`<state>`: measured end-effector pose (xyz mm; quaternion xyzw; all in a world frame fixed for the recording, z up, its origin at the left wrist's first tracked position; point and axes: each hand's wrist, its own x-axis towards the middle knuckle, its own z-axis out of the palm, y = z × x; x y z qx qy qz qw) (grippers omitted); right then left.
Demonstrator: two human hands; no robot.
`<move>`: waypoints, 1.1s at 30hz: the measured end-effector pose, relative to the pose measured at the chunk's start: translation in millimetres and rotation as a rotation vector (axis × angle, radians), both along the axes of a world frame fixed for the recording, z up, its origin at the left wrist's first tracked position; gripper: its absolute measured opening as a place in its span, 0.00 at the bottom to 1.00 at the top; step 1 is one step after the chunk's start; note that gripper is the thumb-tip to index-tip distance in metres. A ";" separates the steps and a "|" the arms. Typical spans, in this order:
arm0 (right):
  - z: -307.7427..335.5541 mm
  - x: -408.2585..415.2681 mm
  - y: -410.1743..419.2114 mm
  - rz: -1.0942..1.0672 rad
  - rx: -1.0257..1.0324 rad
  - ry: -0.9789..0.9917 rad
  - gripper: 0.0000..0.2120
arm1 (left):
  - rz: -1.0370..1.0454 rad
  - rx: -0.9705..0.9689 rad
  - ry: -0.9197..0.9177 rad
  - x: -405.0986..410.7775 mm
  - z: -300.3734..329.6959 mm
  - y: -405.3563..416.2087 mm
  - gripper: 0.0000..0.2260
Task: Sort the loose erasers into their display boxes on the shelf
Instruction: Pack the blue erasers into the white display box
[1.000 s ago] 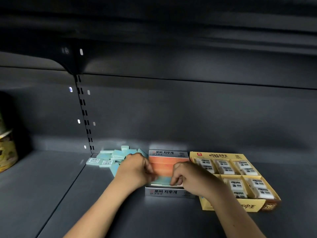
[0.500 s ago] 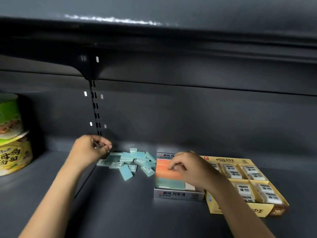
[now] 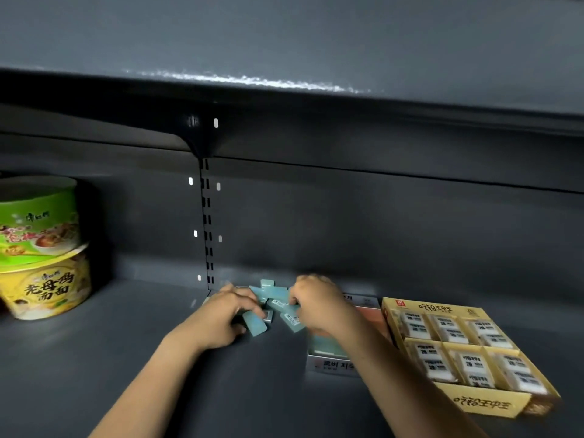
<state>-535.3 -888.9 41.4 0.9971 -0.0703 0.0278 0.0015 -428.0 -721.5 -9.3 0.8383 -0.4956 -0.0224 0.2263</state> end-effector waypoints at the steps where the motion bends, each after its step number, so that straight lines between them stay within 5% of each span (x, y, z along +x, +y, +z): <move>1: -0.2 3.1 0.5 -0.007 -0.023 0.023 0.15 | 0.007 -0.004 -0.002 -0.3 -0.6 -0.5 0.21; 17: -1.5 20.3 -2.8 0.001 0.081 0.021 0.16 | 0.087 -0.077 -0.031 6.6 -8.7 -2.8 0.13; 25: 12.2 3.2 -13.3 0.007 0.330 -0.118 0.13 | 0.099 -0.065 -0.075 7.7 -10.8 -3.6 0.12; 33: 28.9 -42.5 -42.4 -0.026 0.522 -0.247 0.12 | 0.083 -0.368 0.057 -20.7 9.9 -11.7 0.12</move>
